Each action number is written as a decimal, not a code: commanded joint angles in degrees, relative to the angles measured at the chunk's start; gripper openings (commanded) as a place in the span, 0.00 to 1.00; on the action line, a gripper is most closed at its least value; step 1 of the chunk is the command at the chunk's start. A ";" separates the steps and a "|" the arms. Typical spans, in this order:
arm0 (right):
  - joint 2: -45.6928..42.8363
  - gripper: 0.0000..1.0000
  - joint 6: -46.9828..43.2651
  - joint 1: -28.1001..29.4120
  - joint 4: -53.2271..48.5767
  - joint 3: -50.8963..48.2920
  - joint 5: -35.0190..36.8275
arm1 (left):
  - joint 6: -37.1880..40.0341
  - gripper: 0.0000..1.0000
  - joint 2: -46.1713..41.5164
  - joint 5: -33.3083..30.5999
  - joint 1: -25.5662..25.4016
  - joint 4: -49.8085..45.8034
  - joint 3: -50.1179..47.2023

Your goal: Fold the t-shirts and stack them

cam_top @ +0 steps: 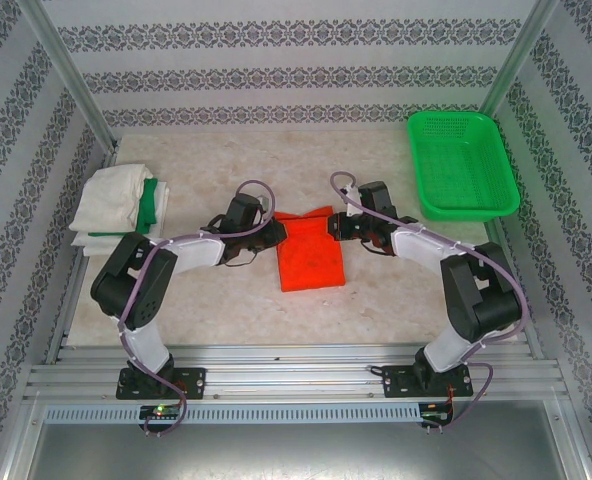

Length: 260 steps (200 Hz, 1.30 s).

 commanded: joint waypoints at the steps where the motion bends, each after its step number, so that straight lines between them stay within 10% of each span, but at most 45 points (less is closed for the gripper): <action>1: 0.47 0.27 -1.83 0.23 -0.76 0.52 2.27 | 0.69 0.25 0.22 -1.16 -0.16 -1.35 -0.03; 32: -2.70 0.53 -6.82 0.04 -0.44 -1.29 4.96 | 0.77 0.51 -3.05 -3.70 0.03 -0.15 -3.54; 93: -1.63 0.55 -34.25 1.78 -0.46 5.16 -7.89 | -2.34 0.70 -2.83 -5.67 6.28 0.79 -3.49; 150: 11.66 0.55 -68.57 5.03 -30.83 24.69 -5.04 | -5.22 0.67 4.54 -0.62 9.23 1.77 1.84; 260: 27.22 0.42 -74.38 6.46 -46.21 41.67 -6.52 | -3.17 0.34 14.68 7.19 9.26 -2.16 12.32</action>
